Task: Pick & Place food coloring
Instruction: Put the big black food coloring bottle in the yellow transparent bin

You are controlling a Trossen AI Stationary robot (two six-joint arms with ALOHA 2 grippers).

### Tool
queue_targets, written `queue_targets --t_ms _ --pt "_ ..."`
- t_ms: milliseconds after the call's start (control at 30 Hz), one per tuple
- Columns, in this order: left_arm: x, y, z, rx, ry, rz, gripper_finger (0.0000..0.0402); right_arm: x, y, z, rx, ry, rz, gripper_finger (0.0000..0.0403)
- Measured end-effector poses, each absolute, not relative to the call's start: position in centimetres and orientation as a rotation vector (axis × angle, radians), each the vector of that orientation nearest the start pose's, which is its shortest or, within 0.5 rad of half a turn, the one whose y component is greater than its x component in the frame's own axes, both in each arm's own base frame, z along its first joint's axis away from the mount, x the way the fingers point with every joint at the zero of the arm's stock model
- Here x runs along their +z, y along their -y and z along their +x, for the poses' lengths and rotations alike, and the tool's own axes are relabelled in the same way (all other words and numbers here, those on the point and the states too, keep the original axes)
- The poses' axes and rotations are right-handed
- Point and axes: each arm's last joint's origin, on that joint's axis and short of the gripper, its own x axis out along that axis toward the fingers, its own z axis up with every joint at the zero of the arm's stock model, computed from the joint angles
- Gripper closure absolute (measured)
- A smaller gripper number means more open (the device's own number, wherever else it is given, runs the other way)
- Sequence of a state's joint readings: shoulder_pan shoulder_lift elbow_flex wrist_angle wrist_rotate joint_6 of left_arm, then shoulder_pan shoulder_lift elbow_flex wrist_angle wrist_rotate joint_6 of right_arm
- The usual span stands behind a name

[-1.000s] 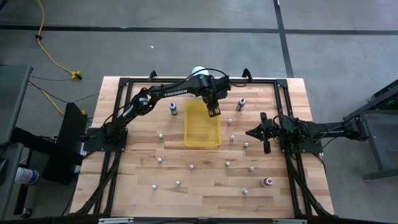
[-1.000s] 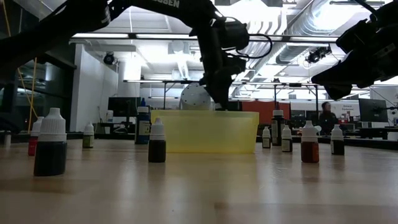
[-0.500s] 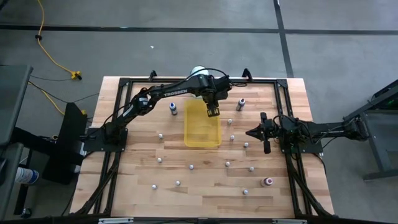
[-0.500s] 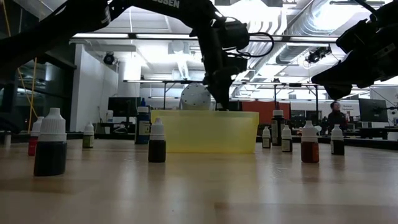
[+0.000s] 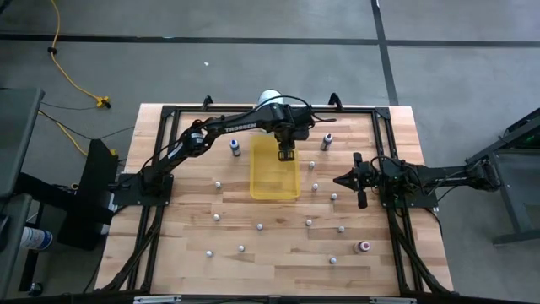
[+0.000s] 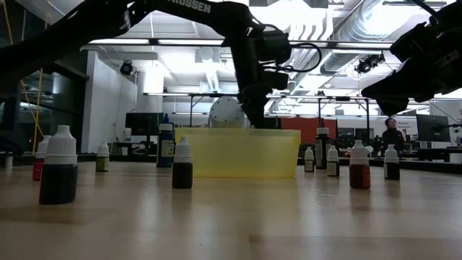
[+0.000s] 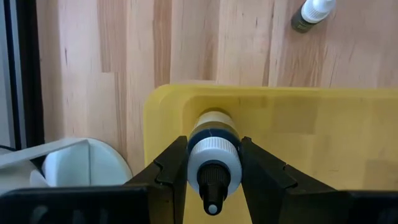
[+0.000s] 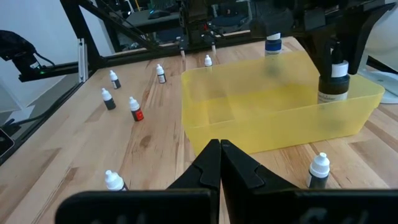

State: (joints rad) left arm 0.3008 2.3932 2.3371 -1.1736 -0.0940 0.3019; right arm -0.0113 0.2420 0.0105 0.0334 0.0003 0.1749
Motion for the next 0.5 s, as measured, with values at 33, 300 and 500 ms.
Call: queue_targets --t_ms 33,300,500 --pt "23.83 -14.9 47.06 0.155 -1.269 0.132 0.0293 14.99 0.13 11.07 -0.029 -0.196 0.175 0.0402" --pt "23.75 -14.91 47.05 0.157 -1.274 0.13 0.0293 14.99 0.13 11.07 -0.029 -0.196 0.175 0.0402" --pt "23.68 -14.98 47.03 0.198 -1.285 0.142 0.026 14.99 0.13 11.07 -0.029 -0.196 0.175 0.0402"
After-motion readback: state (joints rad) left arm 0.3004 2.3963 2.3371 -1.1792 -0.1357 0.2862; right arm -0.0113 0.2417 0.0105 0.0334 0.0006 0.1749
